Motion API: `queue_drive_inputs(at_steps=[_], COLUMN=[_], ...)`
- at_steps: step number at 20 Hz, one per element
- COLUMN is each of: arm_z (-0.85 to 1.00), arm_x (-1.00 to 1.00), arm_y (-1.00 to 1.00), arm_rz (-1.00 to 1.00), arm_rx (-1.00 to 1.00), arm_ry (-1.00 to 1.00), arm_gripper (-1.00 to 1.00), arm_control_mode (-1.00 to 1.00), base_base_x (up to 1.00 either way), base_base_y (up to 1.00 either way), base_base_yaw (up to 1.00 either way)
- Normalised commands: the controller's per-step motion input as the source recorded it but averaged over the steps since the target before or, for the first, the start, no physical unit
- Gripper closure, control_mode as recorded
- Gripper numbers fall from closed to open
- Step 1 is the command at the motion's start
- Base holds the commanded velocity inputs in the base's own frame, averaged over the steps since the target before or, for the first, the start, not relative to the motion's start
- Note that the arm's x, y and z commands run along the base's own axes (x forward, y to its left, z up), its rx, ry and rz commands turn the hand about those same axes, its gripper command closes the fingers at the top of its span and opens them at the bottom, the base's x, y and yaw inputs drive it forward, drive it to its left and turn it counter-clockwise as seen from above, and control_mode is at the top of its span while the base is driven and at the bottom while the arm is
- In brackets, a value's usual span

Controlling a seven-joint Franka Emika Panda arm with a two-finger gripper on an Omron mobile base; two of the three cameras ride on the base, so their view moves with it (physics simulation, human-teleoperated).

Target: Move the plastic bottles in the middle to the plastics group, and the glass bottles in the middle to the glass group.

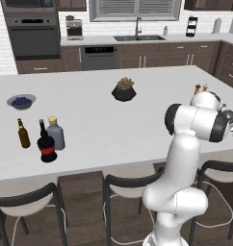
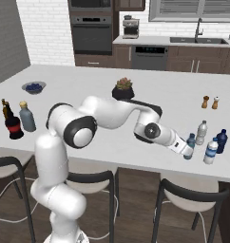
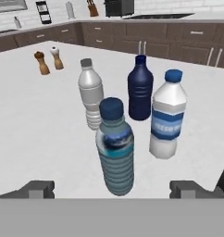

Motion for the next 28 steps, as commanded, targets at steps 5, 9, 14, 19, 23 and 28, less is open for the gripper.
queue_drive_inputs(at_steps=[5,9,14,19,23,28], arm_z=[0.87,0.94,1.0,0.99,0.93,1.0], arm_x=[-0.1,-0.04,0.0,0.0,0.0,0.0], arm_y=[0.2,0.2,0.37,0.49,0.67,0.6], arm_rz=[0.0,0.0,0.0,0.0,0.0,0.0], arm_rx=[0.0,0.02,0.05,0.04,0.0,0.0], arm_ry=[0.06,0.11,0.09,0.09,0.06,0.02], arm_gripper=[-1.0,-1.0,-1.0,-1.0,-1.0,-1.0], arm_control_mode=[-1.0,-1.0,-1.0,-1.0,-1.0,-1.0], base_base_x=[0.0,0.0,0.0,0.0,0.0,0.0], base_base_y=[0.0,0.0,0.0,0.0,0.0,0.0], base_base_yaw=[0.0,0.0,0.0,0.0,0.0,0.0])
